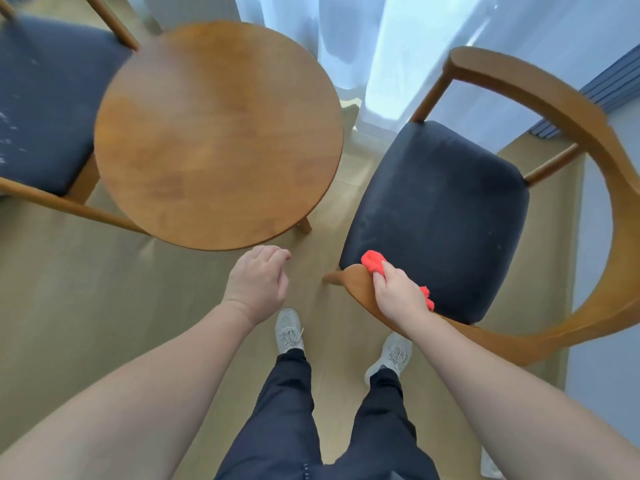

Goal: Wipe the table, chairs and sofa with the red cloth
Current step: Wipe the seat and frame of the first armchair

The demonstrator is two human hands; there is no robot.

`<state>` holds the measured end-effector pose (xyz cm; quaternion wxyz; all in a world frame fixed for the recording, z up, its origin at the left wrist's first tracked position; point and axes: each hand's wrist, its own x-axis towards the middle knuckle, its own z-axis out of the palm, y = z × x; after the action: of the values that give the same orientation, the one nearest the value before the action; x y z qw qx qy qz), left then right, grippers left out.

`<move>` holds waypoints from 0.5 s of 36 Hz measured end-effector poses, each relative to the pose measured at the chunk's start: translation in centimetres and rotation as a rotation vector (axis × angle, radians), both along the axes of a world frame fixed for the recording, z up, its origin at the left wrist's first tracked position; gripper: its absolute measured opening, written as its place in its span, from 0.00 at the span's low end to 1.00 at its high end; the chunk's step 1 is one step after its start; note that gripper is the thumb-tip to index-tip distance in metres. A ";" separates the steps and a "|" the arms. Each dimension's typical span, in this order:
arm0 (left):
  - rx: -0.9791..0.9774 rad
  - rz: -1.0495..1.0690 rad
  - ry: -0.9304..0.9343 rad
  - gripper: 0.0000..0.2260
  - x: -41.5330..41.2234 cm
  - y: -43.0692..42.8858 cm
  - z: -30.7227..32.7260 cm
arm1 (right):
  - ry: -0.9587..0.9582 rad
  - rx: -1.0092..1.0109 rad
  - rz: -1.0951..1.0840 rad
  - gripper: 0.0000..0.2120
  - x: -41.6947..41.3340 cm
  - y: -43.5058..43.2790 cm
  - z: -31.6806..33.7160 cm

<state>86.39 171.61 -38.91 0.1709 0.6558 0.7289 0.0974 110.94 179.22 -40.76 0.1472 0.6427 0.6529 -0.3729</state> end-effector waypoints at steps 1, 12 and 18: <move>0.011 0.008 0.003 0.17 -0.7 -0.1 0.1 | 0.004 -0.006 -0.013 0.22 -0.7 0.2 0.1; 0.031 0.003 -0.001 0.16 -5.2 -0.6 0.1 | -0.021 0.018 0.266 0.18 -5.0 1.3 -0.1; 0.057 -0.022 -0.015 0.17 -4.9 0.2 0.4 | -0.083 0.011 0.662 0.17 -6.2 1.1 0.4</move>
<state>81.50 171.79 -38.49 0.1585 0.6677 0.7172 0.1209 104.74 180.29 -40.40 0.2835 0.4110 0.8217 -0.2748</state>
